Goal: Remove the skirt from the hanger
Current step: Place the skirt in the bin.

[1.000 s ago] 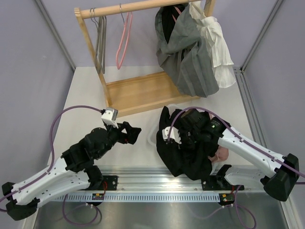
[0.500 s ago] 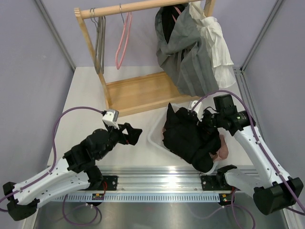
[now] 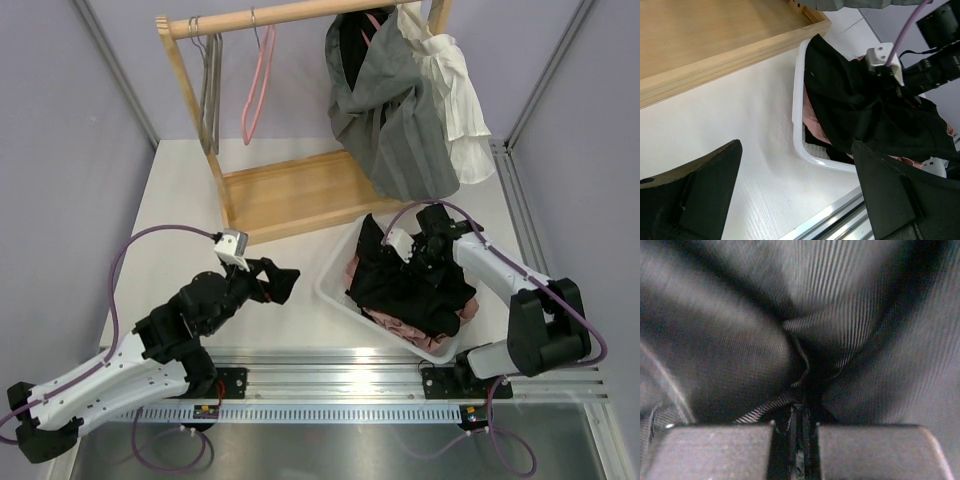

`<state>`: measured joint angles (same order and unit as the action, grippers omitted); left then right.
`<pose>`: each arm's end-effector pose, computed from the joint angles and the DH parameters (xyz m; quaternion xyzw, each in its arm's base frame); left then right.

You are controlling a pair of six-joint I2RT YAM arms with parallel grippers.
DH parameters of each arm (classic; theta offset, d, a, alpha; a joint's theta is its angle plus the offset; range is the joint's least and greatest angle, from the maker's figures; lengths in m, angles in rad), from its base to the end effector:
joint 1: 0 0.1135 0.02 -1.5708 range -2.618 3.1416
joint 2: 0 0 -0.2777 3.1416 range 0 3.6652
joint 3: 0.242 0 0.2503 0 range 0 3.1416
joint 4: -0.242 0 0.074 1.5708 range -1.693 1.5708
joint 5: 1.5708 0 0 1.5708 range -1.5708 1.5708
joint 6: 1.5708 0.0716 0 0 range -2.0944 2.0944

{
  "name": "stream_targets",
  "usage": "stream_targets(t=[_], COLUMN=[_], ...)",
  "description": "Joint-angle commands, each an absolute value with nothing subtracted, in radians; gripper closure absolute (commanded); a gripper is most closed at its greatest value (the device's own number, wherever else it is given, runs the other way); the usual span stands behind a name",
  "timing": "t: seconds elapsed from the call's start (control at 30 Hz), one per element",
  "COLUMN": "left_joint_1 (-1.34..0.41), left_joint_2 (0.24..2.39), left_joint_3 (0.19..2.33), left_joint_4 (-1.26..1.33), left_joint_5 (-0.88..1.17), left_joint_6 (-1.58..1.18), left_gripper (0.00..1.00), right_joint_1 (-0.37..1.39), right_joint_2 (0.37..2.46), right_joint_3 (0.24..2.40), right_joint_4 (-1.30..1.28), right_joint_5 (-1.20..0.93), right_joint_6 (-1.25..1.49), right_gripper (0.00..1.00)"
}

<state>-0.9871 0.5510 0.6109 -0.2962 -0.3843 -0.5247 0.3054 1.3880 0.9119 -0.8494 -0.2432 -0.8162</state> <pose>0.1099 -0.1178 0.3004 0.0617 0.7776 -0.3075 0.5449 0.2312 0.0910 0.1893 -0.5365 0.8264 0.0858 0.1479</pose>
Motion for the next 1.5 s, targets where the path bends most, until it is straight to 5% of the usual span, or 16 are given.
stream_targets(t=[0.0,0.1,0.27,0.53,0.9,1.13,1.3,1.47], left_joint_1=[-0.986,-0.986,-0.986,-0.986,-0.985,-0.985,-0.985,-0.986], left_joint_2=[0.545,0.545,0.534,0.502,0.477,0.492,0.525,0.56], left_joint_3=[0.589,0.584,0.584,0.588,0.614,0.617,0.64,0.684], left_joint_4=[-0.196,-0.181,-0.181,-0.193,-0.218,-0.169,-0.133,-0.115], left_joint_5=[-0.357,-0.342,-0.342,-0.35,-0.373,-0.342,-0.307,-0.296], left_joint_6=[-0.529,-0.535,-0.526,-0.517,-0.499,-0.491,-0.482,-0.477], left_gripper=[0.04,0.04,0.04,0.03,0.02,0.01,0.01,0.01], right_joint_1=[0.313,0.313,0.296,0.267,0.267,0.291,0.308,0.308], right_joint_2=[1.46,1.462,1.329,1.224,1.244,1.343,1.44,1.494], right_joint_3=[0.885,0.877,1.003,1.304,1.468,1.404,1.237,1.046], right_joint_4=[-0.79,-0.79,-0.88,-1.172,-1.287,-1.367,-1.252,-0.97], right_joint_5=[-0.123,-0.144,-0.152,-0.23,-0.477,-0.96,-0.857,-0.547], right_joint_6=[-0.795,-0.776,-0.768,-0.804,-0.729,-0.79,-0.812,-0.717], right_gripper=[0.96,0.88,0.56,0.39,0.38,0.49,0.66,0.66])
